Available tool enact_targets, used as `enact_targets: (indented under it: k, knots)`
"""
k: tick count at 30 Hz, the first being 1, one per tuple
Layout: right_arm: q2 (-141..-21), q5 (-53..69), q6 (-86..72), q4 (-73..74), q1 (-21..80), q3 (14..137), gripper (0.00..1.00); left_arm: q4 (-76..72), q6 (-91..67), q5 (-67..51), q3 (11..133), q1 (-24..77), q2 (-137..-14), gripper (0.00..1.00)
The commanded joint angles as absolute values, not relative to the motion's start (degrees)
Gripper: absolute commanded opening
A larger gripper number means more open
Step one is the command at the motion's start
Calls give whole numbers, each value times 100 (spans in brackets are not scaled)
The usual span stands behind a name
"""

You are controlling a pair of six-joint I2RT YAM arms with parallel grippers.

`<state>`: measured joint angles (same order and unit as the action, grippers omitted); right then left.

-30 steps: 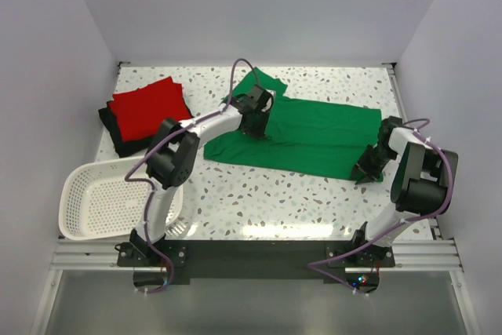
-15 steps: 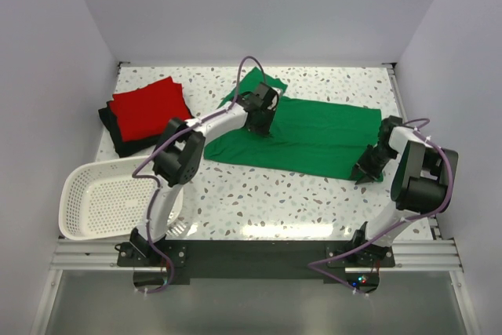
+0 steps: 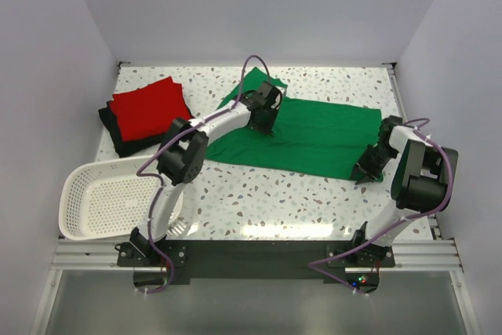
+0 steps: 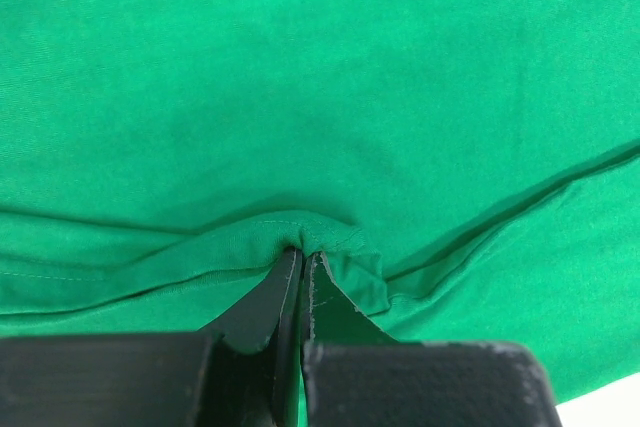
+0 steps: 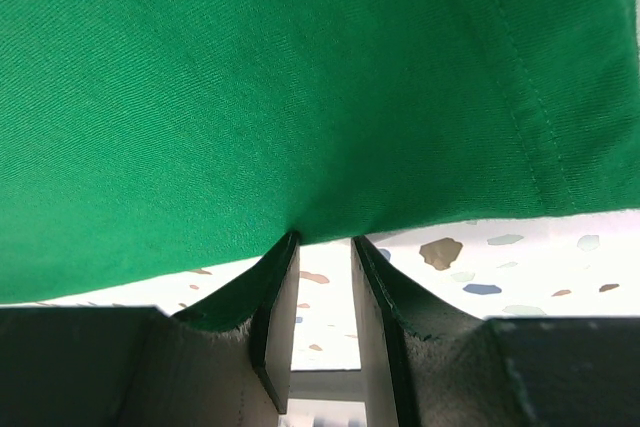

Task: Fold and stack the t-shirts
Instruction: Fold the tshirt

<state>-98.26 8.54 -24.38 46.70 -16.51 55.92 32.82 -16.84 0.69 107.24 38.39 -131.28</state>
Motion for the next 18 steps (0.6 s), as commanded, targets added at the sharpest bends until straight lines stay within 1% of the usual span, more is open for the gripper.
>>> enact_targets:
  k: [1,18]
  knots:
    - [-10151,527,-2347,4412,-1635,5414,31,3322,-1521,26,10995,3902,-13201,0]
    - [-10204,492,-2329,4438,-1635,5405,31,3340,-1503,-44,11285,3964,-13395,0]
